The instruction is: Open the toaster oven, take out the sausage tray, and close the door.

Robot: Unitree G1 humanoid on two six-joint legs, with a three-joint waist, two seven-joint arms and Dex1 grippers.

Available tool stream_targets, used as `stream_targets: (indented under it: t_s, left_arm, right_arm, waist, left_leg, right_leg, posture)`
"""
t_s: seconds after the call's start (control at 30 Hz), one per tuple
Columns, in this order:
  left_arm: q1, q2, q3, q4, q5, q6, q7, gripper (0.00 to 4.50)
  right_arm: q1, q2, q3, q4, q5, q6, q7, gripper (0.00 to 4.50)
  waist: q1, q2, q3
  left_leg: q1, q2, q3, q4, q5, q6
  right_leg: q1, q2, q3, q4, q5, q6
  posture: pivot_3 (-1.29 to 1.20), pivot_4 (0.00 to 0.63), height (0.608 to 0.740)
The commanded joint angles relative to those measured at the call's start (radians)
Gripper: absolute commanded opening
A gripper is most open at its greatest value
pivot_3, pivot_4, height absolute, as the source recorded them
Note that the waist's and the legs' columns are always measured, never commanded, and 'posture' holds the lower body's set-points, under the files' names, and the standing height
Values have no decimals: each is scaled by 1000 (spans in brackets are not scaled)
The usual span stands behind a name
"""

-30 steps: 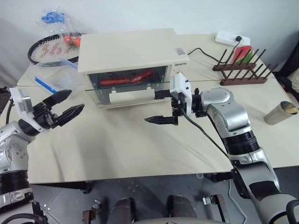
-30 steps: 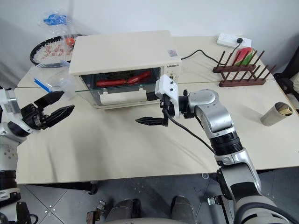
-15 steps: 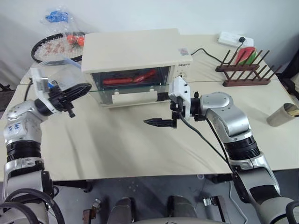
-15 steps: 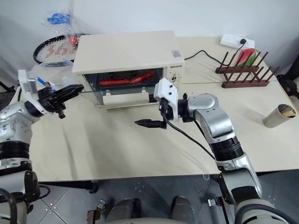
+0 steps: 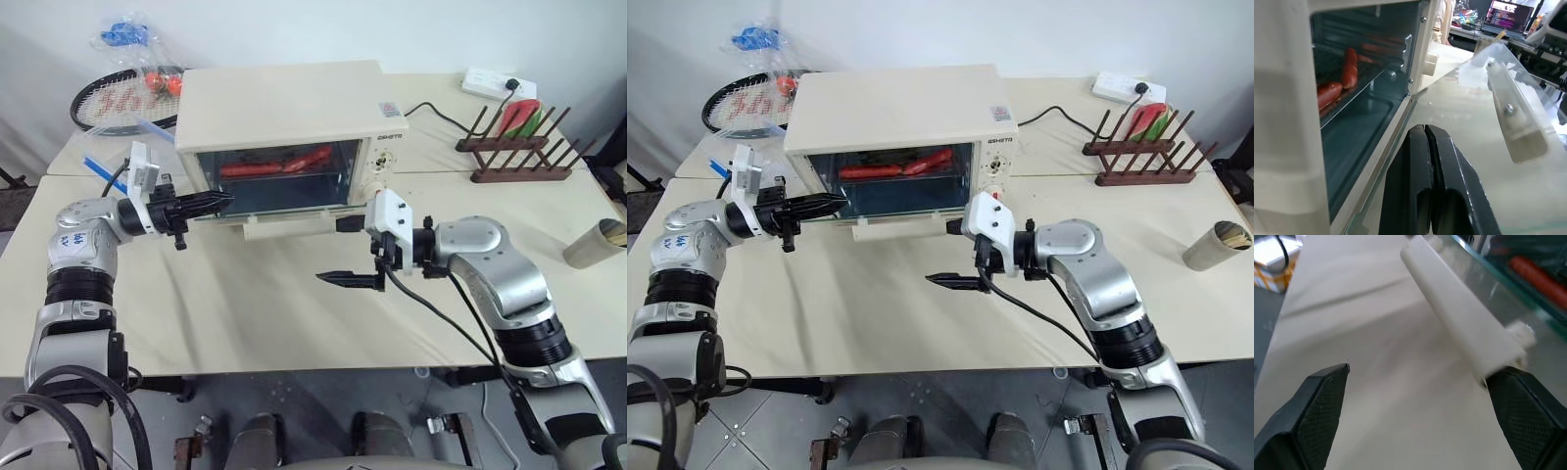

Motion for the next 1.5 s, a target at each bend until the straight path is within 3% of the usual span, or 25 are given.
stream_targets:
  t_s: [0.03, 0.23, 0.37, 0.67, 0.93, 1.2, 1.5]
  left_arm:
    - [-40, 3, 6, 14, 13, -25, -18, 29]
    - [-35, 3, -20, 17, 48, -29, -57, 29]
    - [-16, 2, -65, 3, 86, -33, -93, 29]
    - [-2, 9, -142, -11, 168, -64, -114, 29]
    - [30, 19, -225, -33, 283, -157, -83, 29]
    - [86, 14, -221, -92, 285, -194, -58, 29]
    - [243, -38, 0, -313, 28, -115, 14, 29]
  right_arm:
    - [41, -49, -17, -63, -9, 17, -22, 4500]
    - [137, -191, -60, -89, -42, 24, -24, 4500]
    - [254, -388, -127, -171, -13, 53, 61, 4500]
    - [228, -450, -303, -228, 110, 140, 39, 4500]
    - [65, -368, -203, -249, 105, 159, -45, 4500]
    - [-121, -191, -37, -177, 26, 116, -133, 4500]
    - [-226, 3, 159, -37, -226, 3, -295, 4500]
  waist:
    - [0, 0, 0]
    - [1, -1, 0]
    - [10, -1, 1]
    - [22, -2, 1]
    - [25, -2, 1]
    - [22, -3, 1]
    - [14, -2, 1]
  left_leg:
    - [0, 0, 0, 0, 0, 0]
    - [0, 0, 1, 1, 0, 0]
    - [-1, 0, 1, 1, -1, 1]
    - [-1, 1, 6, 5, -1, 1]
    - [-1, 1, 7, 7, -1, 2]
    - [-1, 2, 6, 8, -1, 2]
    - [-2, 3, 5, 8, -2, 2]
  right_leg:
    - [0, 0, 0, 0, 0, 0]
    - [0, 0, 0, 0, 0, 0]
    - [0, 0, 0, -1, 0, 0]
    - [0, 0, 1, -3, 0, 0]
    - [0, 0, 1, -3, 0, 0]
    - [0, 0, 1, -1, 0, 0]
    - [-1, 0, 1, 1, 0, 0]
  posture:
    - [0, 150, 740]
    - [0, 150, 740]
    - [0, 150, 740]
    - [0, 150, 740]
    - [0, 150, 740]
    - [0, 150, 740]
    - [0, 150, 740]
